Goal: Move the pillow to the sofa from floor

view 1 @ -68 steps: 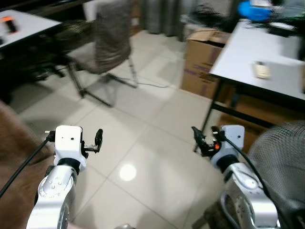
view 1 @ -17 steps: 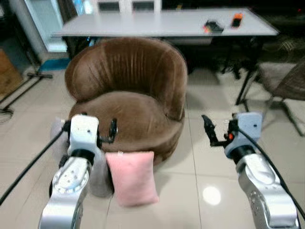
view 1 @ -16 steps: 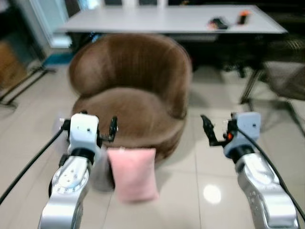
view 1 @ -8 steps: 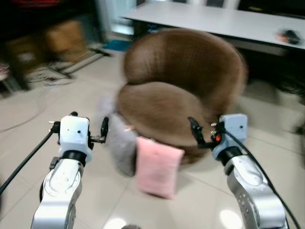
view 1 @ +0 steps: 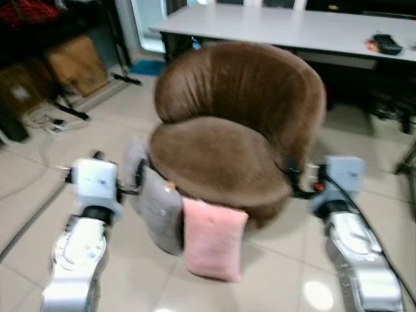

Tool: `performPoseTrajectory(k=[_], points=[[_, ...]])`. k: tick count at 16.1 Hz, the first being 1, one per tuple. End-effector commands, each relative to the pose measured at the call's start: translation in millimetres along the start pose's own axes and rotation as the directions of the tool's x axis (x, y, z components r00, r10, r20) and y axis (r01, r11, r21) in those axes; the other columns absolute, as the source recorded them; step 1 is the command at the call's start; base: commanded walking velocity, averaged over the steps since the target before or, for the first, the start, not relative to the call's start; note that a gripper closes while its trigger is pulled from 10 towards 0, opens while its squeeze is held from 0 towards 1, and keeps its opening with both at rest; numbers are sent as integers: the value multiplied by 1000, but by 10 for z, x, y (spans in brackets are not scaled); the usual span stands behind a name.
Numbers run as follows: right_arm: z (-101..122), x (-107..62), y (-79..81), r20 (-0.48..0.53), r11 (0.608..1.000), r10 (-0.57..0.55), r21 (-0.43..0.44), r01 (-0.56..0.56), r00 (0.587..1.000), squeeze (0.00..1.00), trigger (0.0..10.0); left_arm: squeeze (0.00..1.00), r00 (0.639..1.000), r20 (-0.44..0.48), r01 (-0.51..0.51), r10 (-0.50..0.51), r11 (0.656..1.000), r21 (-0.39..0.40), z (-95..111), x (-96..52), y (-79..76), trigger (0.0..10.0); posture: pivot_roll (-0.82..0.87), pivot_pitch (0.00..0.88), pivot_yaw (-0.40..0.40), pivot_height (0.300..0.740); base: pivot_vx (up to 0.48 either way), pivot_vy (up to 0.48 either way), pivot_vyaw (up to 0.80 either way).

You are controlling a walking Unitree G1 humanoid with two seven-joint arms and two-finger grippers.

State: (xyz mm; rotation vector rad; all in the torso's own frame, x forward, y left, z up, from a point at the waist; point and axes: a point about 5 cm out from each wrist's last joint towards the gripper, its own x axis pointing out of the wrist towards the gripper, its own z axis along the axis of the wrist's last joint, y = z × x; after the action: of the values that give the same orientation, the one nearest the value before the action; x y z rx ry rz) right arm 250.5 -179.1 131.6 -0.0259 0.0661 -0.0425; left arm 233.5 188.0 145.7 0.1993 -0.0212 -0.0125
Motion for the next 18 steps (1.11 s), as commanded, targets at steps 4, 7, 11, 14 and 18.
performPoseTrajectory(k=[4, 7, 11, 14, 18], points=[[48, 9, 123, 26, 998, 66, -9, -66, 997, 0, 10000, 0, 1000, 14, 1, -1, 1000, 19, 33, 23, 54, 10000, -77, 24, 51, 740, 332, 0, 0], [51, 11, 136, 27, 996, 88, -28, -87, 996, 0, 10000, 0, 1000, 18, 9, -10, 1000, 16, 42, 26, 43, 10000, -71, 23, 50, 740, 322, 0, 460], [28, 26, 137, 18, 997, 83, 8, -83, 996, 0, 10000, 0, 999, 25, 29, -30, 999, 12, 64, 65, 36, 10000, -67, 18, 54, 740, 308, 0, 400], [41, 44, 139, 16, 994, 101, 36, -101, 995, 0, 10000, 0, 999, 23, 38, -38, 999, 14, 80, 121, 41, 10000, -71, 14, 60, 740, 94, 0, 0], [87, 55, 142, 38, 990, 126, 53, -128, 991, 0, 10000, 0, 999, 26, 42, -43, 998, 38, 103, 169, 16, 10000, -75, 5, 61, 740, 0, 0, 0]])
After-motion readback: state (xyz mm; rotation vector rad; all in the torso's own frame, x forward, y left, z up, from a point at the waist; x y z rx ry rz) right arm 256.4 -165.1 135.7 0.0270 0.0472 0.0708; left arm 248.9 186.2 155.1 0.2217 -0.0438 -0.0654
